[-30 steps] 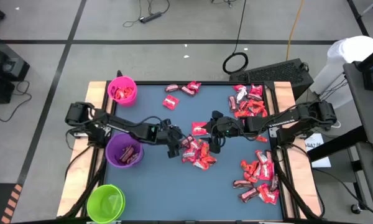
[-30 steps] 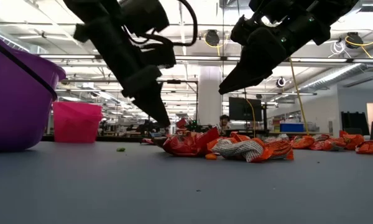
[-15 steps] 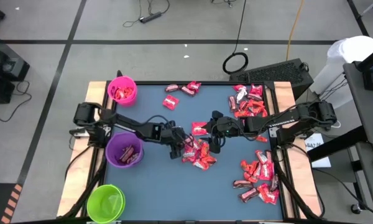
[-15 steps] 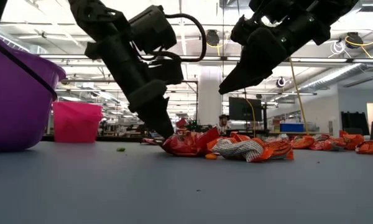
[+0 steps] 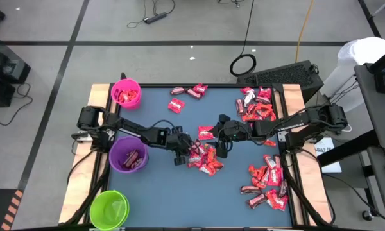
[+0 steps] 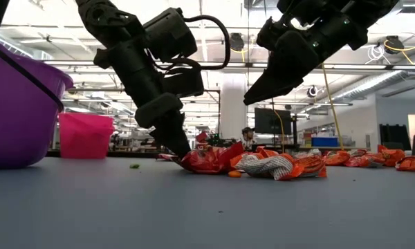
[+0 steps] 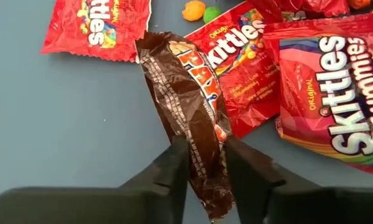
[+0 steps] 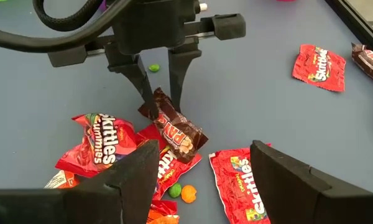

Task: Organize candy in baskets
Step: Put the brown chocolate into the violet bucket

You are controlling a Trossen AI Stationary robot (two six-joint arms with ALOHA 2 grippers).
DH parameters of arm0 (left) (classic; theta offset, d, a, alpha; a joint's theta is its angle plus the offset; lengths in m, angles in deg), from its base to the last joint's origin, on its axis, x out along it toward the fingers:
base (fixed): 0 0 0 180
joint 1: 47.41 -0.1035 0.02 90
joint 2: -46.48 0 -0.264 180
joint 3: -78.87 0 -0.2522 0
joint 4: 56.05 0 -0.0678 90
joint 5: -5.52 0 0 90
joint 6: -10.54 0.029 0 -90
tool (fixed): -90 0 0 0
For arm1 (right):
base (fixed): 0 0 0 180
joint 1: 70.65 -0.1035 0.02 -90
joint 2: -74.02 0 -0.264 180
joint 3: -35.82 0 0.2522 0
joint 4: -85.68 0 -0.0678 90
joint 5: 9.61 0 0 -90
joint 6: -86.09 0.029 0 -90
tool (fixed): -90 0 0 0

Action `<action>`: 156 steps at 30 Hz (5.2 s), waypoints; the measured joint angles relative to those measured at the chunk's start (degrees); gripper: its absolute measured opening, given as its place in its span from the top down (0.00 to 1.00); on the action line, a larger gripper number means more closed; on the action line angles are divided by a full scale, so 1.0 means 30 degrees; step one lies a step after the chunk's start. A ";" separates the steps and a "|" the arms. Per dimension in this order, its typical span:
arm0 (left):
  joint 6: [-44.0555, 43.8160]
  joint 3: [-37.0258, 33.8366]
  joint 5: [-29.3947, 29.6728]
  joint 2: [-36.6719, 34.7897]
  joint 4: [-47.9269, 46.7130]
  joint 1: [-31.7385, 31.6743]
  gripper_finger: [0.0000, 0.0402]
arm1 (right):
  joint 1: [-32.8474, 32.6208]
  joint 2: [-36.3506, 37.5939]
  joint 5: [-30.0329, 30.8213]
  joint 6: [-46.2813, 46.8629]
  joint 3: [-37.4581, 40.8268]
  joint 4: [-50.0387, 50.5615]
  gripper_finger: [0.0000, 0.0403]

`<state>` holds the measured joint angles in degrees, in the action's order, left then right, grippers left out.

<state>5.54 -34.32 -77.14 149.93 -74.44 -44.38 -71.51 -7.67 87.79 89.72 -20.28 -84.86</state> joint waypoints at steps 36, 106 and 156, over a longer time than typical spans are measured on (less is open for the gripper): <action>-0.2796 0.1093 -0.0254 -1.1685 -1.0397 0.2387 0.86 | -0.0001 -0.0002 0.0007 0.0049 0.0007 0.0159 0.41; -0.3621 -0.1341 0.7826 -1.7815 -0.9530 0.4420 0.50 | 0.0000 -0.0002 0.0000 0.0281 0.0007 0.0219 0.41; 0.1794 0.6560 0.0644 0.2157 -0.4930 -1.2864 0.50 | 0.0002 -0.0002 0.0001 0.0106 0.0007 0.0258 0.41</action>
<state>10.92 -14.64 -75.20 156.41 -89.22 -82.97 -71.51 -7.67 87.79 90.04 -20.26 -84.09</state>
